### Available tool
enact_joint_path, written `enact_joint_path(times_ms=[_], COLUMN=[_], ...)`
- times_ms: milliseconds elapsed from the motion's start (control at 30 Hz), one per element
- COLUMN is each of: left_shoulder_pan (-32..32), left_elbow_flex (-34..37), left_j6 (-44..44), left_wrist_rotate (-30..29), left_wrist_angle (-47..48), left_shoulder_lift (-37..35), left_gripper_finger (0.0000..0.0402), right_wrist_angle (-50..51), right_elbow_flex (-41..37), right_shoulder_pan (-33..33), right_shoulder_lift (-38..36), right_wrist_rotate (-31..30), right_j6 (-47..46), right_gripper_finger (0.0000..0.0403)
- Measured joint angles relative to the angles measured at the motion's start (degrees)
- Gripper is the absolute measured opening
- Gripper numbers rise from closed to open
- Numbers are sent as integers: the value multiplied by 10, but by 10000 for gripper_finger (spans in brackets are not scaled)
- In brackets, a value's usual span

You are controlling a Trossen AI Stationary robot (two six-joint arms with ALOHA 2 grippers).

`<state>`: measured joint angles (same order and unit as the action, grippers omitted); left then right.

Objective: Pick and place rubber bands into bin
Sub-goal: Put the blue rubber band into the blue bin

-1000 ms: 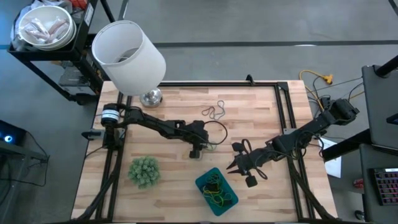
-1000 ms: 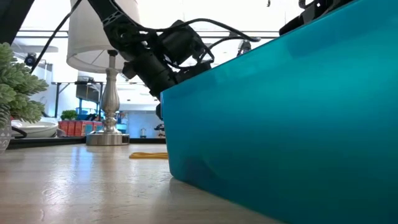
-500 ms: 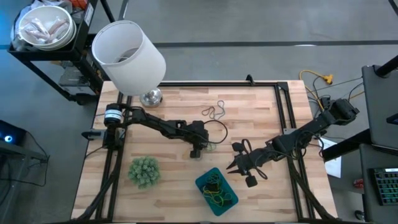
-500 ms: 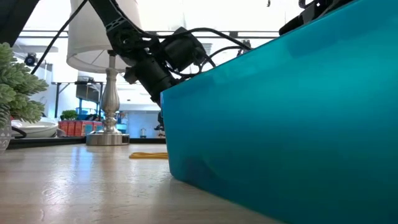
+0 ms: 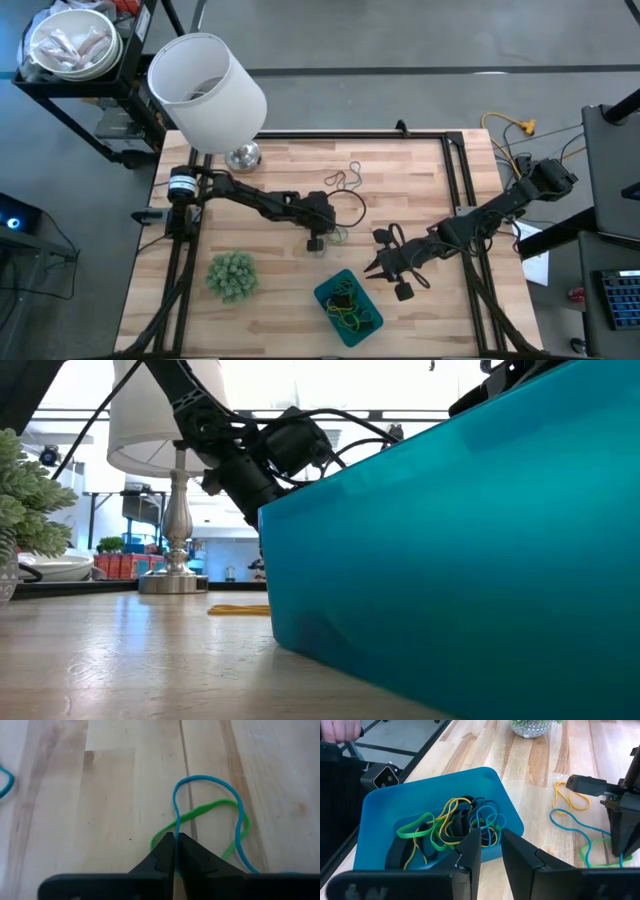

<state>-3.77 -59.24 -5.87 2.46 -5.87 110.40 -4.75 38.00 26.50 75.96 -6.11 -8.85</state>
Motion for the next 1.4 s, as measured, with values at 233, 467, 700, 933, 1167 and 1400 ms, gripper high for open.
enact_joint_path(times_ms=[233, 467, 700, 933, 1167, 1400], left_shoulder_pan=[2, 24, 42, 57, 94, 126], left_elbow_flex=[0, 3, 6, 7, 8, 8], left_j6=[0, -8, -22, -39, -69, -106], left_wrist_rotate=[-1, -42, -82, -90, -74, 7], left_wrist_angle=[3, 2, 2, 5, -1, -29], left_shoulder_lift=[-32, -78, -133, -200, -239, -242], left_gripper_finger=[0, 0, 0, 0, 0, 0], right_wrist_angle=[3, 16, 23, 72, 148, 210], right_elbow_flex=[0, 0, -2, -2, -2, -8], right_shoulder_pan=[0, 0, 0, 0, 0, 0], right_shoulder_lift=[0, 0, 0, -1, -1, -1], right_wrist_rotate=[0, -9, -15, -40, -97, -172], right_j6=[0, -2, -6, -39, -79, -127], right_gripper_finger=[68, 68, 68, 68, 68, 68])
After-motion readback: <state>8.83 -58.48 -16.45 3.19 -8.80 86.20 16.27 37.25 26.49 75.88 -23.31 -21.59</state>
